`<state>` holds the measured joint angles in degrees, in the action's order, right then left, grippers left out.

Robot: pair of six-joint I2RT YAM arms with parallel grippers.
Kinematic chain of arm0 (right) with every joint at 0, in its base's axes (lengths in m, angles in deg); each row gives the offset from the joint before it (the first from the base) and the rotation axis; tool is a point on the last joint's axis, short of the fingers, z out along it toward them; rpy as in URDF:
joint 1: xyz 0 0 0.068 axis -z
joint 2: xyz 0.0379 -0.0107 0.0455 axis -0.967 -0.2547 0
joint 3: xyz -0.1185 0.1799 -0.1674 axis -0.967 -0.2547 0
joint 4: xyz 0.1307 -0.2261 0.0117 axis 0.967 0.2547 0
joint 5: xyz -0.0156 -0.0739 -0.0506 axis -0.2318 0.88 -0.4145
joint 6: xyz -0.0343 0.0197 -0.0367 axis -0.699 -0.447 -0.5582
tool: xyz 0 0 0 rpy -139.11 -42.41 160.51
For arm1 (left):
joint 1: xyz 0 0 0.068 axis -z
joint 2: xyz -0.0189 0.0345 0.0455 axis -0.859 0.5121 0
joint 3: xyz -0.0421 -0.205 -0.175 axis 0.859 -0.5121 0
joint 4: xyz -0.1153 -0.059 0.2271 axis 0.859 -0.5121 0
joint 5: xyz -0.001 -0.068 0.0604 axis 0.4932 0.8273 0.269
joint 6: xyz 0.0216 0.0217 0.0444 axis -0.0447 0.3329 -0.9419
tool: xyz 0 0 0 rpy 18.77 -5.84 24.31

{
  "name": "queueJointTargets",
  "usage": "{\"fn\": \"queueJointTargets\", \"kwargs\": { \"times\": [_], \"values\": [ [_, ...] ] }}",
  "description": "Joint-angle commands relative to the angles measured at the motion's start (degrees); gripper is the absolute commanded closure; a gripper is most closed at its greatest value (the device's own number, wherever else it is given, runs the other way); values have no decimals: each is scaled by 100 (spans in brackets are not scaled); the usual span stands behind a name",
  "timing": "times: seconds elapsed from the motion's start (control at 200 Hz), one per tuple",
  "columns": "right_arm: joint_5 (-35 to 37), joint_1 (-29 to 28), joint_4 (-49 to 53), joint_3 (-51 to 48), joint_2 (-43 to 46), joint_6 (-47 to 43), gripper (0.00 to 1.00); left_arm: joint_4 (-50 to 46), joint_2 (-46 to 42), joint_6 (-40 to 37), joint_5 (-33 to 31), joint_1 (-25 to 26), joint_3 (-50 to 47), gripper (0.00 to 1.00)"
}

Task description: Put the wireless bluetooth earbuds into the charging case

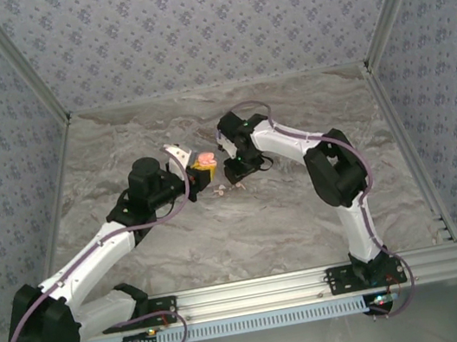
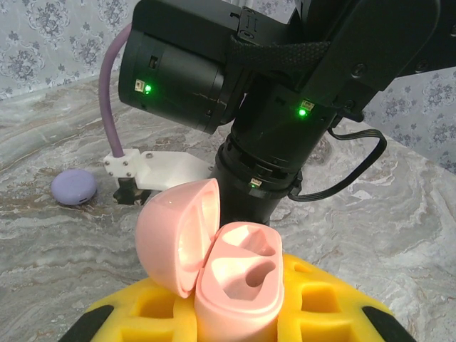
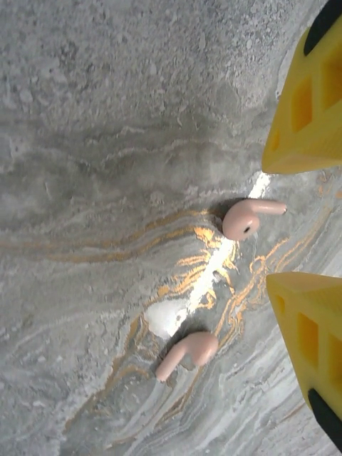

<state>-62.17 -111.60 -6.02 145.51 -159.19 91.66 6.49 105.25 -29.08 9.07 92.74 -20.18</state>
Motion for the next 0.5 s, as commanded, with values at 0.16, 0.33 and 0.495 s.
{"fn": "queueJointTargets", "kwargs": {
  "times": [0.16, 0.33, 0.495],
  "values": [
    [488, -196, 424, 472, -419, -47, 53, 92, -139, -108, -89, 25, -27, 95],
    [657, -242, 513, 577, -555, 42, 53, 117, -124, -117, -92, 21, -28, 95],
    [682, -271, 549, 647, -661, 66, 53, 110, -124, -116, -82, 24, -6, 95]
  ]
}}
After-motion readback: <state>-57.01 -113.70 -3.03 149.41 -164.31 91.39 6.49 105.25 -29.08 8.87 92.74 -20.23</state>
